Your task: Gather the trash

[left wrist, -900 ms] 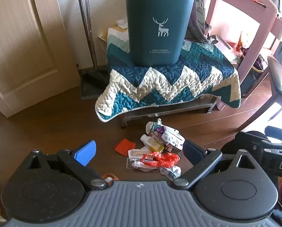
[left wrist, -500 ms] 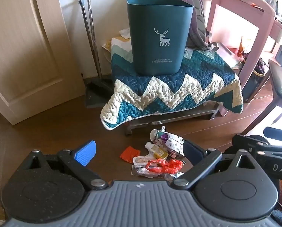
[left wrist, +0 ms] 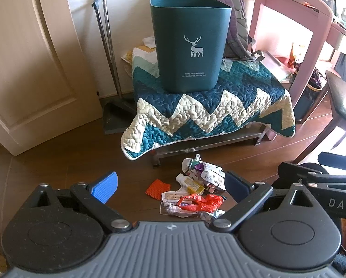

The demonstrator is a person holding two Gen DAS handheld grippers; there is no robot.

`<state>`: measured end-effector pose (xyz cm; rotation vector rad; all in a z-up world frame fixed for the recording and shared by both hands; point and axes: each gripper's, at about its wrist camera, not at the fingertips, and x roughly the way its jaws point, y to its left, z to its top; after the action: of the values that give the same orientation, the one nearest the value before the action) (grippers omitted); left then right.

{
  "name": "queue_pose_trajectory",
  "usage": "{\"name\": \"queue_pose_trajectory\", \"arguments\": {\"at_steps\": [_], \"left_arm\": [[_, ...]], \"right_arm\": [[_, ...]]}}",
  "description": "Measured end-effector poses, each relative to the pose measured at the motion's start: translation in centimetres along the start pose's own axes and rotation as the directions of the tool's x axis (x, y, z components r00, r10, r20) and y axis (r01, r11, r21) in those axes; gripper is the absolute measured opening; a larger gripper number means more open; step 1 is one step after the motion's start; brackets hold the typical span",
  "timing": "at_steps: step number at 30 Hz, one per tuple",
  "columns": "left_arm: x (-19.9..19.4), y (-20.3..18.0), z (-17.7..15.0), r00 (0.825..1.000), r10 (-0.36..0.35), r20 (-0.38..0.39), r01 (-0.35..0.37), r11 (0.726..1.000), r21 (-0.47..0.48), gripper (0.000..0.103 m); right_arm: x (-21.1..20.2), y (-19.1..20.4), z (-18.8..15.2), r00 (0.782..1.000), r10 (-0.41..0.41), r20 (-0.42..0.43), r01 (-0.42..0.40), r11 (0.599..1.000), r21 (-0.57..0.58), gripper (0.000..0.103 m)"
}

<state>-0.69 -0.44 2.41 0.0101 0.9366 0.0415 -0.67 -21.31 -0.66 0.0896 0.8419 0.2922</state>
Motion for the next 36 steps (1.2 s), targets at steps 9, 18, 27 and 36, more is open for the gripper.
{"name": "queue_pose_trajectory", "arguments": {"at_steps": [9,18,27,36], "left_arm": [[-0.15,-0.20,-0.29,1.000,-0.019,0.011,0.019,1.000,0.004,0.099],[-0.24,-0.29,-0.41,1.000,-0.024,0.020,0.024,1.000,0.004,0.099],[-0.25,-0.34,-0.45,1.000,-0.023,0.020,0.023,1.000,0.005,0.099],[-0.14,-0.27,-0.45,1.000,-0.024,0.018,0.024,1.000,0.004,0.099]], "right_arm": [[0.00,-0.12,-0.03,1.000,0.020,0.003,-0.020,1.000,-0.005,0.090],[-0.01,-0.11,-0.14,1.000,0.020,0.004,-0.019,1.000,-0.006,0.090],[0.00,0.00,-0.13,1.000,0.018,0.004,-0.018,1.000,-0.003,0.090],[0.07,0.03,-0.27,1.000,0.017,0.004,-0.017,1.000,-0.002,0.090]]}}
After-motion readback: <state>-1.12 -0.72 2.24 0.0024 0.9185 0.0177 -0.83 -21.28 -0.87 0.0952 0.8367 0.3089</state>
